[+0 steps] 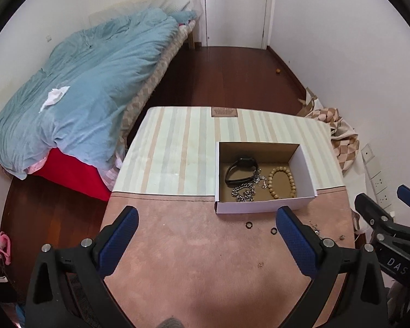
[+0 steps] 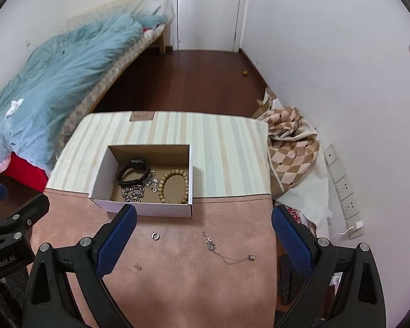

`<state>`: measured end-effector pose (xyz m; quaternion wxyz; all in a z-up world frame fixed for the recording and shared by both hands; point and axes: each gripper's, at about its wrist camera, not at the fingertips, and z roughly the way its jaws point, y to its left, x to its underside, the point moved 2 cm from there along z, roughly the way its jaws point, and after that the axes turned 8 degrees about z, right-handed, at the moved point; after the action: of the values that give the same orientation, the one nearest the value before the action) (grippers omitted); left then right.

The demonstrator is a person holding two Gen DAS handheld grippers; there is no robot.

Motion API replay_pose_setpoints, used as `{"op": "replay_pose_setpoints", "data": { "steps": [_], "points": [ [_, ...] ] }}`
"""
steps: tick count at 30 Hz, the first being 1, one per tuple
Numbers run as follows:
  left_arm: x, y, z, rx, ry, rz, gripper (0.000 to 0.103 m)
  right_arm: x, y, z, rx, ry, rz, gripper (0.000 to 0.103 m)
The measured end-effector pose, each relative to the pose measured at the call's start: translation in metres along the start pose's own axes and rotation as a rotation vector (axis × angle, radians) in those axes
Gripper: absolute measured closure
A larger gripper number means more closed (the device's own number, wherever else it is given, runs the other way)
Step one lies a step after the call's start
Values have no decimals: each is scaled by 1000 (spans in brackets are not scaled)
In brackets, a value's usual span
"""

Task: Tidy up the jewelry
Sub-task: 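Withdraw both tools and move the right tool toward the silver charm chain, then grasp the silver charm chain with the right tool while the left tool grasps a small silver piece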

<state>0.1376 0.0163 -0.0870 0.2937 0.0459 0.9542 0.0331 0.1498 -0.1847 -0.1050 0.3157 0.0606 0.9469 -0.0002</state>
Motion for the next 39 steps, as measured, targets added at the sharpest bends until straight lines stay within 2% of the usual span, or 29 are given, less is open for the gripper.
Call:
{"op": "replay_pose_setpoints", "data": {
  "steps": [12, 19, 24, 32, 35, 39],
  "points": [
    [14, -2, -61, 19, -77, -4, 0, 11, -8, -76, -26, -115, 18, 3],
    [16, -5, -65, 2, -78, -5, 0, 14, -15, -84, -53, -126, 47, 3],
    [27, -10, -40, -21, -55, -8, 0, 27, -41, -57, -62, -61, 123, 3],
    [57, -25, 30, -90, 67, 32, 0, 73, -114, 39, -3, 119, 305, 5],
    [69, -29, 55, -103, 117, 32, 0, 89, -131, 70, 8, 170, 346, 24],
    [85, -34, 88, -123, 172, 37, 0, 107, -137, 111, 42, 199, 327, 36]
  ]
}}
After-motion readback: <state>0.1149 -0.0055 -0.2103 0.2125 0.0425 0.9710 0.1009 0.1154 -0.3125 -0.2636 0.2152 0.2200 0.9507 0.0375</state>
